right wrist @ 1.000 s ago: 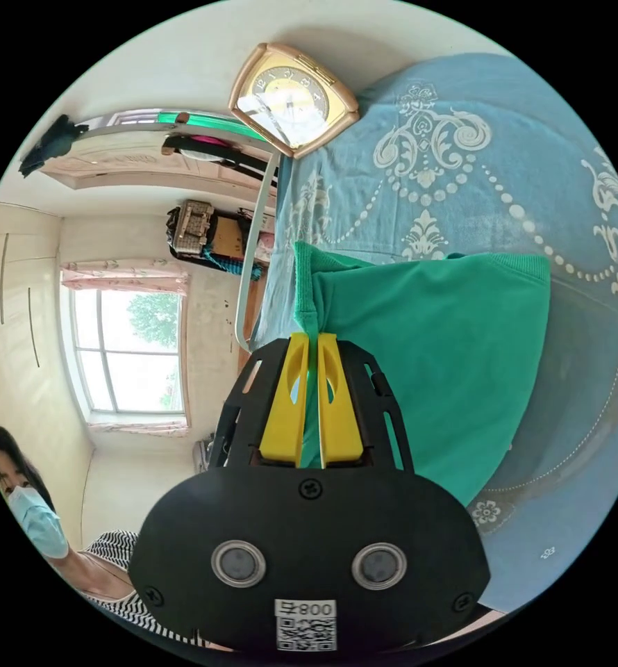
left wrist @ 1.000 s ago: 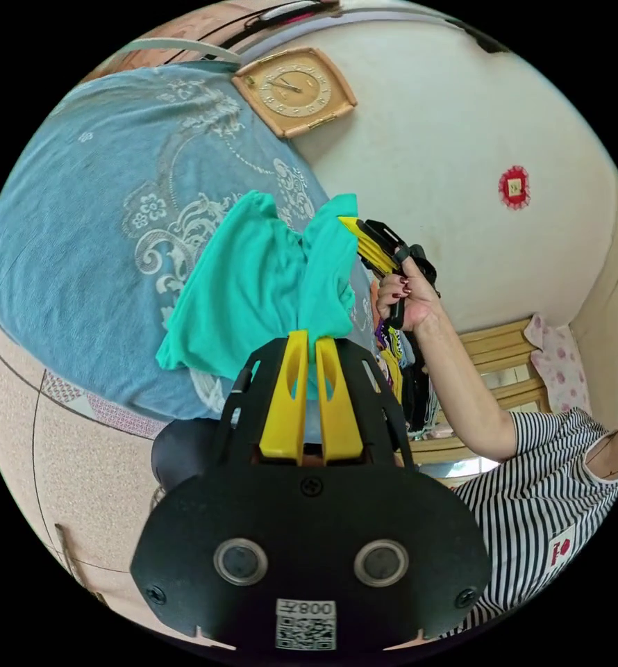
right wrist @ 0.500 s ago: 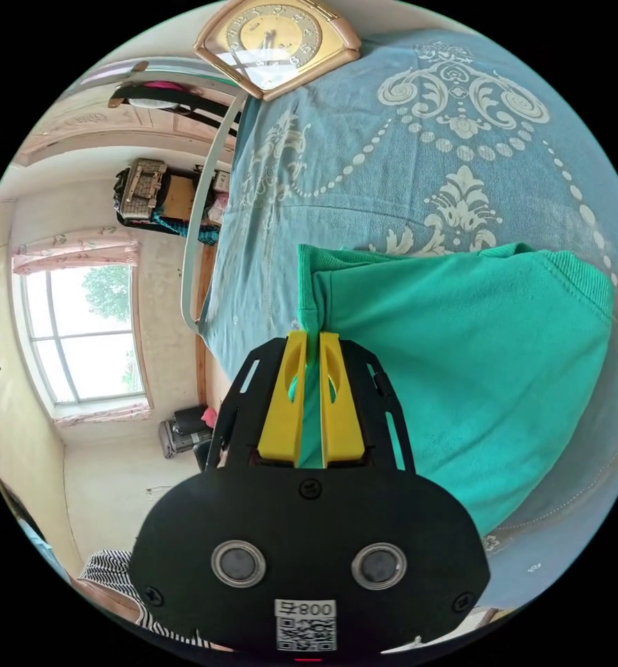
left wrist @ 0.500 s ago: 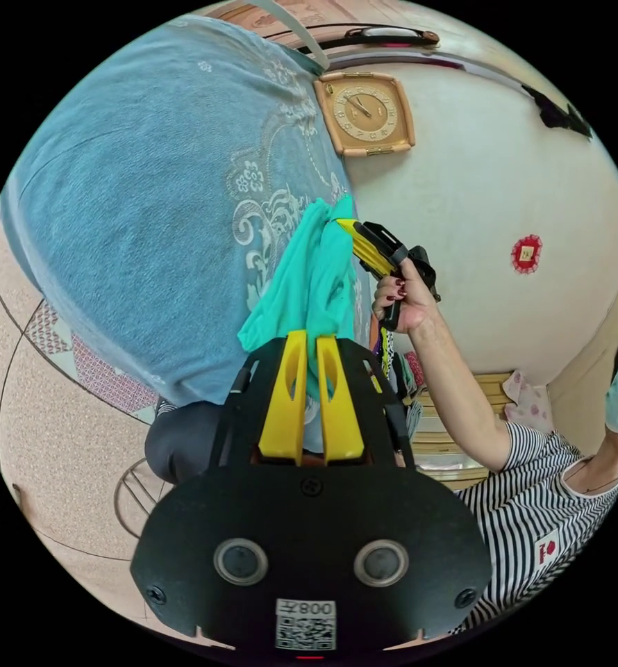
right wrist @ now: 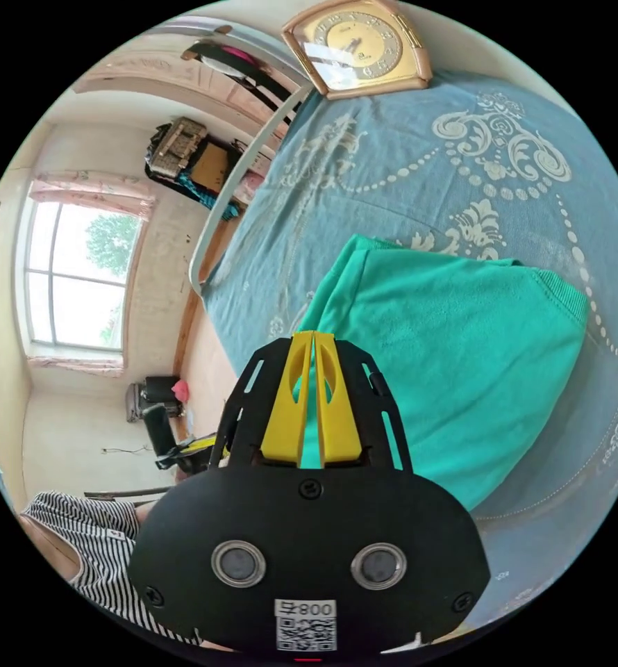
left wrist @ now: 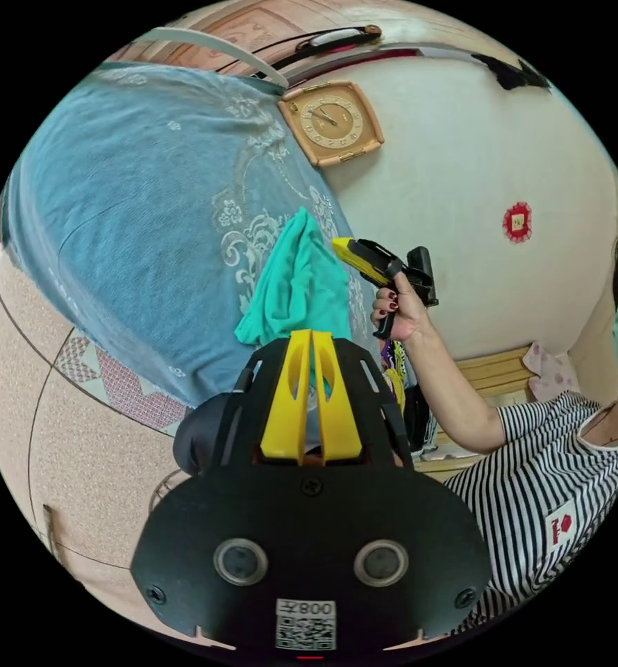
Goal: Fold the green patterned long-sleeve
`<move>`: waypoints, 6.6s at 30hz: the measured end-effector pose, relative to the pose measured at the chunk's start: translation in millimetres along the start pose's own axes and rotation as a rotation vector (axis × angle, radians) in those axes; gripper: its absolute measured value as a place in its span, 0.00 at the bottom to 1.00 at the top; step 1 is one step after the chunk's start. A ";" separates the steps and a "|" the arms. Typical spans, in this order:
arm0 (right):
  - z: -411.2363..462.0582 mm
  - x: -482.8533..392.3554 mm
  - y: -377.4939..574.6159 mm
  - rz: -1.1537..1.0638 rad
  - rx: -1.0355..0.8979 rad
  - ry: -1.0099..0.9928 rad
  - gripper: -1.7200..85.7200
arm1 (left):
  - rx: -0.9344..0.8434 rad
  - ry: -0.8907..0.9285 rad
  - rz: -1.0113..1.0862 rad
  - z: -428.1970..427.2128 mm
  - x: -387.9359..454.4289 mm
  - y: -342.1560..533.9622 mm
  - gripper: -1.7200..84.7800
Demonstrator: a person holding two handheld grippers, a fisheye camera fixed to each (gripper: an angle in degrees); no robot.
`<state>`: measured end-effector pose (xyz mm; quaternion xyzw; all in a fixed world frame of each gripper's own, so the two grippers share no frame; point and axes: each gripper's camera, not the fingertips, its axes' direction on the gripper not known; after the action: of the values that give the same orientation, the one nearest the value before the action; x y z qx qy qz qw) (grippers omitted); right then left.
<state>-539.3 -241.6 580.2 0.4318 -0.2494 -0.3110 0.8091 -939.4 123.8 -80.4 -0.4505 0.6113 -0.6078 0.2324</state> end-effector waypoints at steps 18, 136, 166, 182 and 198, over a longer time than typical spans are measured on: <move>-5.4 -51.1 70.5 -0.084 -0.001 0.133 0.03 | -0.078 -0.254 0.082 33.2 57.3 16.6 0.03; -199.2 164.0 416.5 0.414 0.183 -0.719 0.06 | -0.286 0.285 -0.168 63.7 116.9 296.7 0.11; -248.4 57.5 369.4 0.370 0.202 -0.754 0.05 | 0.087 0.563 -0.593 -55.9 -52.7 241.6 0.18; -306.1 18.6 393.5 0.405 0.205 -0.724 0.05 | 0.176 0.551 -0.632 -16.5 -16.9 186.0 0.07; -437.3 -17.6 526.3 0.408 0.301 -0.707 0.05 | 0.034 0.630 -0.486 80.4 148.2 193.0 0.06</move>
<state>-105.8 237.0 807.3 0.3538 -0.6340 -0.2336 0.6468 -996.3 -70.5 -237.5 -0.3696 0.5182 -0.7635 -0.1093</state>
